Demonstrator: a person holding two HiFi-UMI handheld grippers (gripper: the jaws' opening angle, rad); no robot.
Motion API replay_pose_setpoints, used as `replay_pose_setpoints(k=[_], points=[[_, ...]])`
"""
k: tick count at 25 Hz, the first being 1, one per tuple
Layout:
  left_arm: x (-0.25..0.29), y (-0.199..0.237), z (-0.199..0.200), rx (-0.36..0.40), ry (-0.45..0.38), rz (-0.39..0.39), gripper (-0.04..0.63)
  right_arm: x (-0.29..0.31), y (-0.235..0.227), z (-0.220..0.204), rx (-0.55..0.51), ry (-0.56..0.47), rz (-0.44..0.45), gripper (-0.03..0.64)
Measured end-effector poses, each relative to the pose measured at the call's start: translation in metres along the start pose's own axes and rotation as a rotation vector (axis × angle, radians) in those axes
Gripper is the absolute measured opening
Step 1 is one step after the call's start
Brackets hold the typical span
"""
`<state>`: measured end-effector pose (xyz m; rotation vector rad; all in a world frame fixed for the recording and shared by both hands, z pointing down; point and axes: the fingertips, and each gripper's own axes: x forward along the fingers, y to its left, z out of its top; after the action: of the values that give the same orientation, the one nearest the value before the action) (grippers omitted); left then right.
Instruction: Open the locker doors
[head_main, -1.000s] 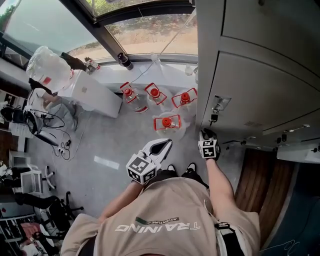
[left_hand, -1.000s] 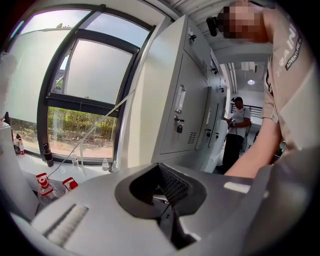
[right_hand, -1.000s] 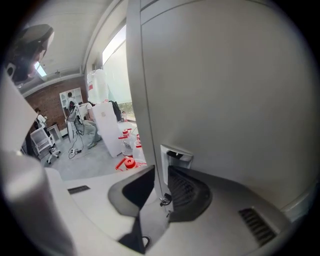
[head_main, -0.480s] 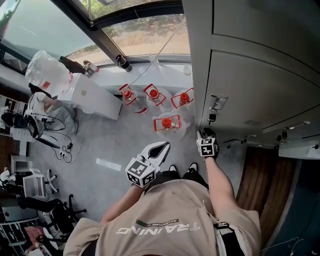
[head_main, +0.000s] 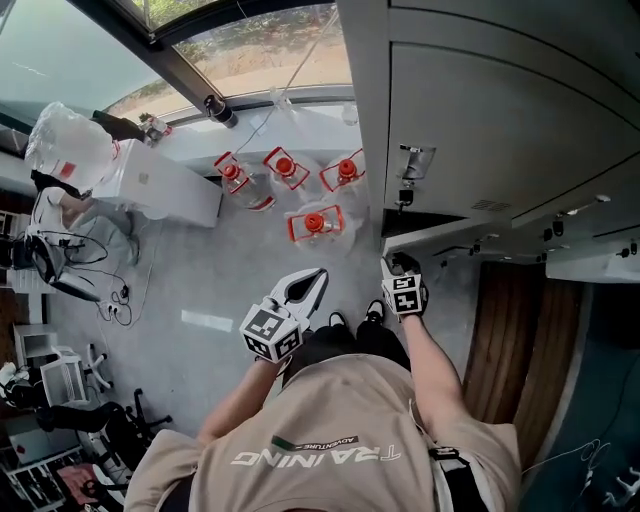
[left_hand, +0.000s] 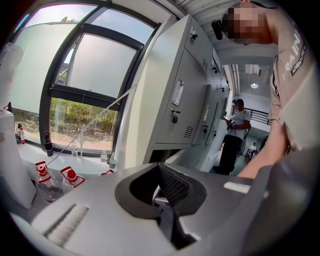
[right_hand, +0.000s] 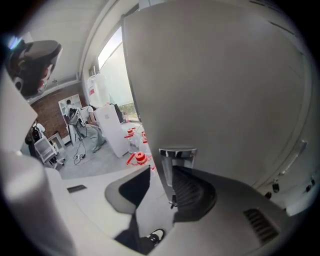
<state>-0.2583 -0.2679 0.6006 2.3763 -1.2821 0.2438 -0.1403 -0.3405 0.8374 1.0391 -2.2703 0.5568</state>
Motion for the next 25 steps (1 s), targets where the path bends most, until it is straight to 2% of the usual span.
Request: replay_pose_setpoints(k=[3,9,13,22,25], points=[[-0.003,-0.014,-0.007,-0.014,0.002,-0.040,0.006,-0.025,0.003,-0.025,0.032,0.013,-0.027,0.106],[-0.029,-0.042,-0.011,0.019,-0.011,-0.117,0.006,-0.077,-0.004,-0.075,0.084,0.089,-0.139,0.106],[-0.040,-0.053,-0.020,0.006,-0.015,-0.163,0.008,-0.111,-0.018,-0.097,0.093,0.128,-0.229,0.106],[-0.061,-0.078,-0.054,-0.027,0.011,-0.245,0.008,-0.178,-0.019,-0.126,0.125,0.111,-0.343,0.048],[-0.060,-0.089,-0.066,-0.004,0.014,-0.267,0.006,-0.201,-0.005,-0.126,0.132,0.064,-0.354,0.030]])
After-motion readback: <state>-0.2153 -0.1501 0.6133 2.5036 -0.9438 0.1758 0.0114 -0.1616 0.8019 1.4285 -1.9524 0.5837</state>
